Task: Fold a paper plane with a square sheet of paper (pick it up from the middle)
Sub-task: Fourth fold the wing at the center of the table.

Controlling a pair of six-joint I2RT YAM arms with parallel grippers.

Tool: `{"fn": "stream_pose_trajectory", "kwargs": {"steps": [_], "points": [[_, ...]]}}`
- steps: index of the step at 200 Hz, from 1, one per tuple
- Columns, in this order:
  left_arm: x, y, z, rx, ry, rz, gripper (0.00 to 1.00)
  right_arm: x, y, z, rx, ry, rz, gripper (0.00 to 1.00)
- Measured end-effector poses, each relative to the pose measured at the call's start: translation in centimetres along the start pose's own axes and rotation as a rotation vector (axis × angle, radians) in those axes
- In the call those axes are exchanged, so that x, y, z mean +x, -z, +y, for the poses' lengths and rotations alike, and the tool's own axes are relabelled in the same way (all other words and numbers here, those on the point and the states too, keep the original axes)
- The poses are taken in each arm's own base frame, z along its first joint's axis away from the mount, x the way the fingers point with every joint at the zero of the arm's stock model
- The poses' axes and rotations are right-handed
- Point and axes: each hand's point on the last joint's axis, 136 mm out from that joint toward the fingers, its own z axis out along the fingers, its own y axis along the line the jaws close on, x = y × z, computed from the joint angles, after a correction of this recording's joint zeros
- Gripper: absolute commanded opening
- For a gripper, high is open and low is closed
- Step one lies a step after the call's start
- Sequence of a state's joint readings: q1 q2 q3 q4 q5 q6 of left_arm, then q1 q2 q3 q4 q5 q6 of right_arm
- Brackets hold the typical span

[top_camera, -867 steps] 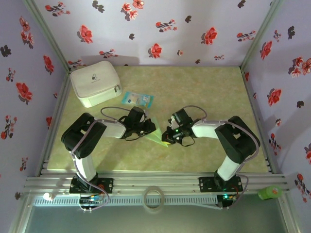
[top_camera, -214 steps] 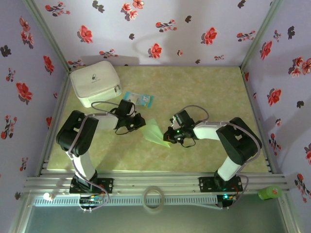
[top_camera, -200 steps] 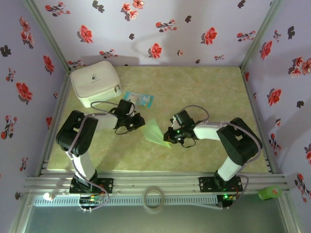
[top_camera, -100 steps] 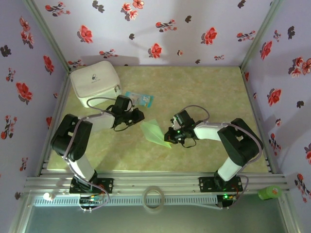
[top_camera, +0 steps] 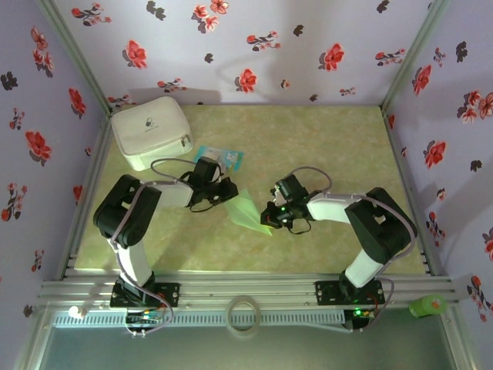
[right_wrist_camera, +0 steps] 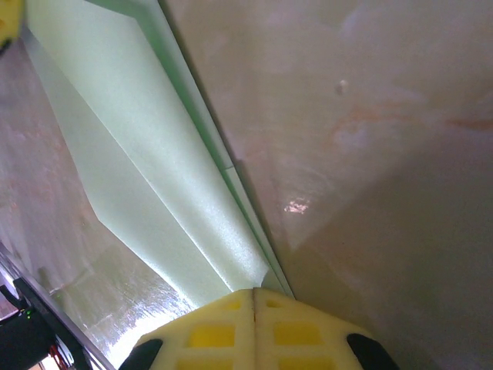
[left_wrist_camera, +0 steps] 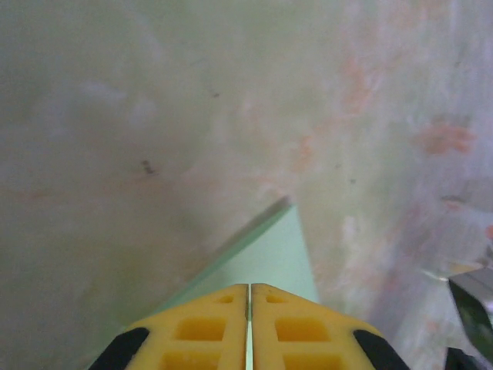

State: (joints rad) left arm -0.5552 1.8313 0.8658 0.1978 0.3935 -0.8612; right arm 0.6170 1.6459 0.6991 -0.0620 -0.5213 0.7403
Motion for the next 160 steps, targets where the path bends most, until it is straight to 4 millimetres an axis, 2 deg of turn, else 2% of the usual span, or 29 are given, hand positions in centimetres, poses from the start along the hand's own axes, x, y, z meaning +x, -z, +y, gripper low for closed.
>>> {"fn": "stream_pose_trajectory", "kwargs": {"steps": [52,116,136,160], "points": [[-0.4,-0.1,0.8,0.011,0.011,0.002,0.12,0.0,0.0,0.0,0.001,0.000,-0.001,0.00],[-2.9,1.1,2.2,-0.036,0.020,-0.026,0.16,0.0,0.0,0.0,0.000,0.000,-0.002,0.00],[-3.5,2.4,1.1,-0.038,0.011,-0.052,0.17,-0.1,0.0,0.0,-0.002,-0.003,-0.003,0.00],[-3.8,3.9,-2.8,0.008,-0.051,-0.088,0.17,-0.1,0.0,0.1,-0.001,-0.017,-0.003,0.02]]}}
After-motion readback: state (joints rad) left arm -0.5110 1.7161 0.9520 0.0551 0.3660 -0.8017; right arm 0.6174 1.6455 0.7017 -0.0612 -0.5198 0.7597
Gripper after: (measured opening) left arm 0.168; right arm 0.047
